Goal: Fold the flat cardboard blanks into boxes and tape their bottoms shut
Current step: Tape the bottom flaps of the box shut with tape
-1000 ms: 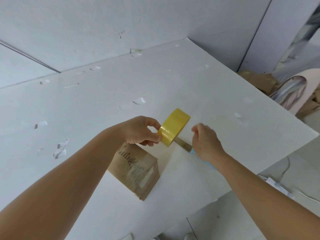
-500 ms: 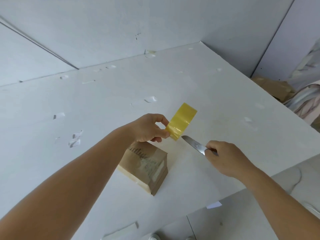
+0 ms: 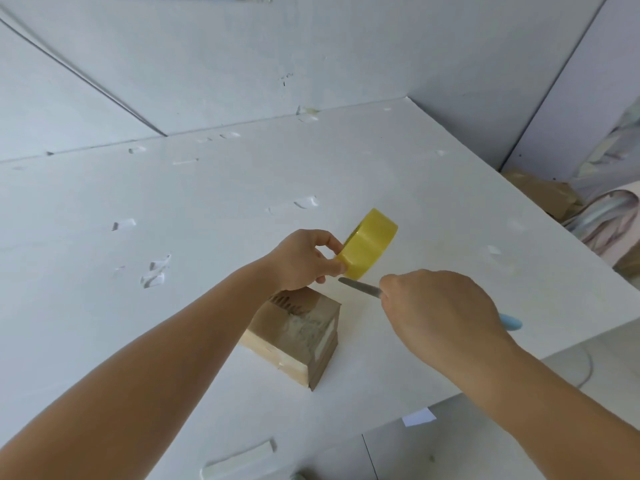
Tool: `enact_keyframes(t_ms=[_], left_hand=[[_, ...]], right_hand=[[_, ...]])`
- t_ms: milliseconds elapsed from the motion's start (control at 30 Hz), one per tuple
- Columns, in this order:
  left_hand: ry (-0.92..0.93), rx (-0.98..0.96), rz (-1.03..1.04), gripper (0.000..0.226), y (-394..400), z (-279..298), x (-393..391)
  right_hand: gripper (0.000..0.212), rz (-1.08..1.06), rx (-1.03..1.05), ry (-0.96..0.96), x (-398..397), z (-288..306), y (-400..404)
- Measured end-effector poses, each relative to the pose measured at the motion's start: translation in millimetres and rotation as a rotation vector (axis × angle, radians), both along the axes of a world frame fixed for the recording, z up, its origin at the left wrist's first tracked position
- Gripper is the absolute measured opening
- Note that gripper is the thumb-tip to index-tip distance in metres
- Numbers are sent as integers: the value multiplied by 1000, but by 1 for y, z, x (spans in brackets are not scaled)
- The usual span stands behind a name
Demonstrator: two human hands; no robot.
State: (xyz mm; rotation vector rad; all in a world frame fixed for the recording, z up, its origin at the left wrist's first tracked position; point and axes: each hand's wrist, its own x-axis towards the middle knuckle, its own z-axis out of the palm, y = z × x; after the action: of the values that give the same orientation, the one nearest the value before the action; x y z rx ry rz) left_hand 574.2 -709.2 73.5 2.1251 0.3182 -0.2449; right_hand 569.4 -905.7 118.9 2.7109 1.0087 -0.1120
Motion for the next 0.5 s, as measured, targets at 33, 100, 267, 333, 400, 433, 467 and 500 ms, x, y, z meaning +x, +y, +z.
enact_keyframes(t_ms=[33,100,267,333,400,433,467,500], left_hand=[[-4,-8,2,8,0,0,-1],[-11,-14,0,8,0,-3,-2],[-49,-81,50,9,1,-5,-5],[-61,-99,73,9,3,-5,-6],[-64,-108,91,8,4,-4,-7],[-66,-113,96,8,3,-4,-7],[-66,-115,100,8,3,-4,-7],[-65,-114,103,9,2,-4,-7]], right_hand=[[17,1,-15,11,-2,3,4],[19,-10,-30,33,-3,6,15],[28,-64,-165,150,7,-34,23],[22,-120,-120,160,20,-61,14],[15,-175,-7,134,32,-89,5],[15,-192,47,119,36,-103,2],[15,-206,88,109,41,-117,0],[17,-226,126,119,44,-129,-3]])
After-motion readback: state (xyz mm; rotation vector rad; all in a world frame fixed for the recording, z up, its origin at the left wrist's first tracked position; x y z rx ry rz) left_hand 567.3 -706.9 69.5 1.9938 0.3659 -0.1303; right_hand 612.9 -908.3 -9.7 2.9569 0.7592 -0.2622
